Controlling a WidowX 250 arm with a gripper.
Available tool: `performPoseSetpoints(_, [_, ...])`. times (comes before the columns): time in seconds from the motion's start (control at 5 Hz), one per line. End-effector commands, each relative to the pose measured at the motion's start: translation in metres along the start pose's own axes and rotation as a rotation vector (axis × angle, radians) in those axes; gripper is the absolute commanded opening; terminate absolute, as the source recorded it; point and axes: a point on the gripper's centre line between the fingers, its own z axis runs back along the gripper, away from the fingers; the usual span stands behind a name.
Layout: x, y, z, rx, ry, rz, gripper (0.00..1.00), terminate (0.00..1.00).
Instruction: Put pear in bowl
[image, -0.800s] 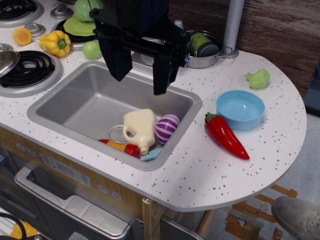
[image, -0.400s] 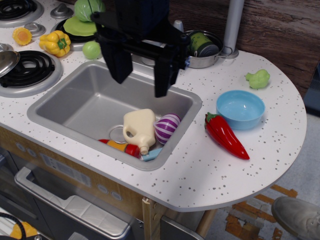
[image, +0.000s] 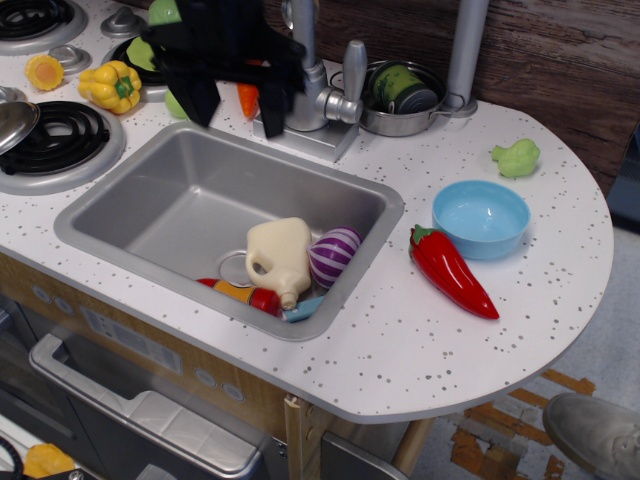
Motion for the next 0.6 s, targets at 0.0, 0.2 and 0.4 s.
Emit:
performPoseSetpoints(0.0, [0.059, 0.041, -0.017, 0.045, -0.177, 0.199, 1.0, 0.0])
performPoseSetpoints(0.2, [0.077, 0.065, -0.037, 0.094, -0.253, 0.221, 1.0, 0.0])
performPoseSetpoints(0.4, [0.09, 0.083, -0.072, 0.022, -0.301, 0.199, 1.0, 0.0])
